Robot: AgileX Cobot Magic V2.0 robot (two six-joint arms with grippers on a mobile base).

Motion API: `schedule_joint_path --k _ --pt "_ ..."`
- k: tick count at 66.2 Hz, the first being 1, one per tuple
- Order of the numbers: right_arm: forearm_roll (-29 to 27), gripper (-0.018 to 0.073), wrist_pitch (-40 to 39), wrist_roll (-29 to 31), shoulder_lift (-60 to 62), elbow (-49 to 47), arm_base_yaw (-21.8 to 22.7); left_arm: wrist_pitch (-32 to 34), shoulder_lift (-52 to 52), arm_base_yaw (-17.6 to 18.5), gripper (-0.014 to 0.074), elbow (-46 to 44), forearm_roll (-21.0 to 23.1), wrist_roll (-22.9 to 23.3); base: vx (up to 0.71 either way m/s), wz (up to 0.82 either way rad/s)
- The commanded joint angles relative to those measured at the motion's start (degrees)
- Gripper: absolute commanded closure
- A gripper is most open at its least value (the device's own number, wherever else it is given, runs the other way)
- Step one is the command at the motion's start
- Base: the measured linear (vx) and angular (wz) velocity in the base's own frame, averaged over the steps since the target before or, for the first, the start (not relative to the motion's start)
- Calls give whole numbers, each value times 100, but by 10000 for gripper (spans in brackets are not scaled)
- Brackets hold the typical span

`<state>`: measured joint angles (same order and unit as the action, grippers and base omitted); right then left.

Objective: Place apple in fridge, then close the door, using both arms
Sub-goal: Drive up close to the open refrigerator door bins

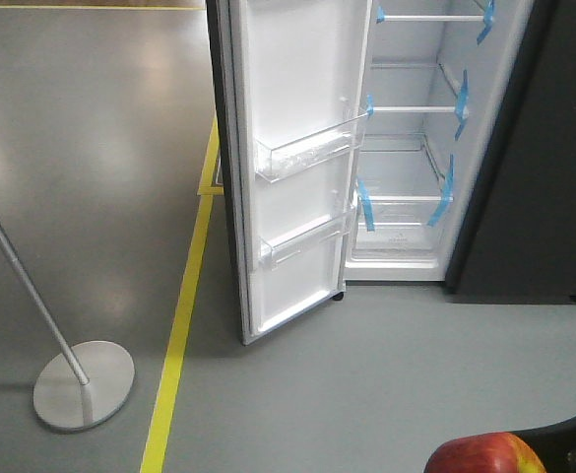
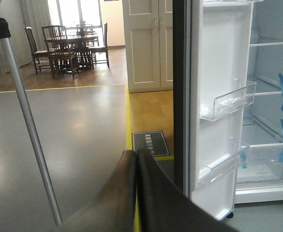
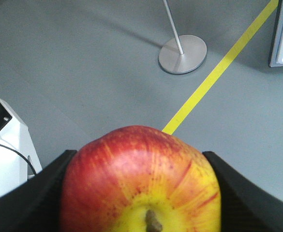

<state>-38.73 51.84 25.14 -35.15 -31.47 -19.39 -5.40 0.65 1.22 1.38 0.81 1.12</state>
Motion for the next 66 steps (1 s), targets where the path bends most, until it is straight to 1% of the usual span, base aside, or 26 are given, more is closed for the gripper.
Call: schedule_joint_path --k 1,66 --pt "-240 356 -255 70 -5 -161 -4 435 83 51 603 -97 7 62 12 3" --pt "-240 356 -261 70 -5 -161 -4 435 83 51 603 -97 7 62 12 1"
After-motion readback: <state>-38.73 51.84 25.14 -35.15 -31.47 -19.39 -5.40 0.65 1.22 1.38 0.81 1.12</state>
